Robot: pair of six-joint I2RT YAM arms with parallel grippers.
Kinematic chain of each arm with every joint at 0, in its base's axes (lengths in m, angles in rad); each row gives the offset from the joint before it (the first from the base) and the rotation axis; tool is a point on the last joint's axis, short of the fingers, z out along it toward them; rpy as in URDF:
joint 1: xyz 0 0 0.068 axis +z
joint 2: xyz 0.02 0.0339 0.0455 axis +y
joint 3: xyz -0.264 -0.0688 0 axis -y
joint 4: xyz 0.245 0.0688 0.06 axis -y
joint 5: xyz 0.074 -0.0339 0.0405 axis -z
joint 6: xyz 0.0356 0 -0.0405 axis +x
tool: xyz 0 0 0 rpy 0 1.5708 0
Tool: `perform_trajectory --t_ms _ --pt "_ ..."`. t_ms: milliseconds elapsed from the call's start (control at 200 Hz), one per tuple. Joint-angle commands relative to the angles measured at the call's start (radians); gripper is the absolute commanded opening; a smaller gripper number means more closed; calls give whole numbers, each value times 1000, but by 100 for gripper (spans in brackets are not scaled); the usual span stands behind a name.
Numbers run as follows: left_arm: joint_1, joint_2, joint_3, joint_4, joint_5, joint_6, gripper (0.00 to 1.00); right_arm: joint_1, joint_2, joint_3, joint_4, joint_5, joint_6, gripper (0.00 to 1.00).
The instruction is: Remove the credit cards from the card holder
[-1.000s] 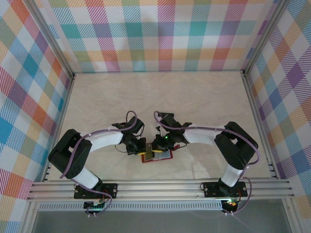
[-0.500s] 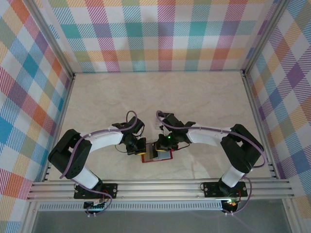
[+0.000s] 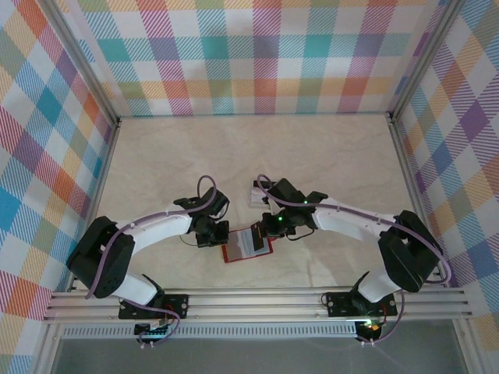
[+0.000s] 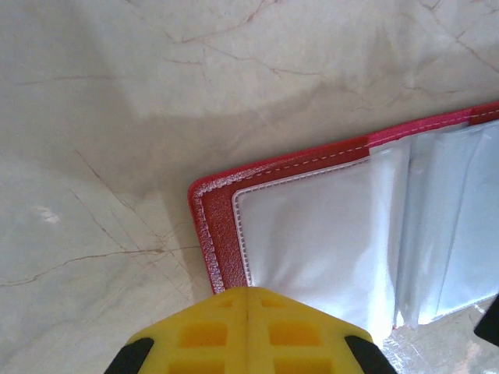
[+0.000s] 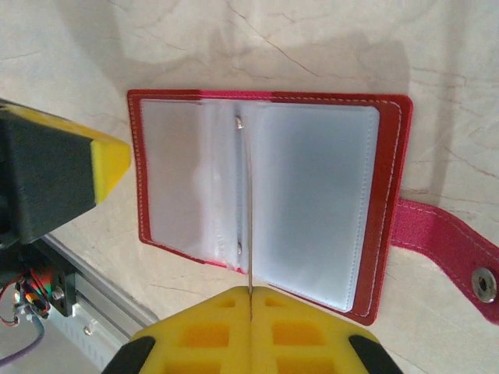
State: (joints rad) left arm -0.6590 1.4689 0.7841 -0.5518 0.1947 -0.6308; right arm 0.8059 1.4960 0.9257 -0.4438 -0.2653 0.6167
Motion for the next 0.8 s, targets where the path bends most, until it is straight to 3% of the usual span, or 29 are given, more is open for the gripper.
perform_trajectory --t_ms 0,320,430,600,795 --pt "4 -41 27 -58 -47 26 2 -6 -66 37 -66 65 -179 4" --pt "36 -111 35 -51 -101 25 10 -62 -143 96 -148 174 -521 0" --pt "54 -128 13 -38 -104 22 18 -95 -143 124 -174 184 -726 0" --pt "72 -151 -20 -5 -92 20 25 -149 -88 209 -212 223 -952 0" --pt "82 -148 -26 8 -89 32 32 -213 13 337 -277 166 -1152 0"
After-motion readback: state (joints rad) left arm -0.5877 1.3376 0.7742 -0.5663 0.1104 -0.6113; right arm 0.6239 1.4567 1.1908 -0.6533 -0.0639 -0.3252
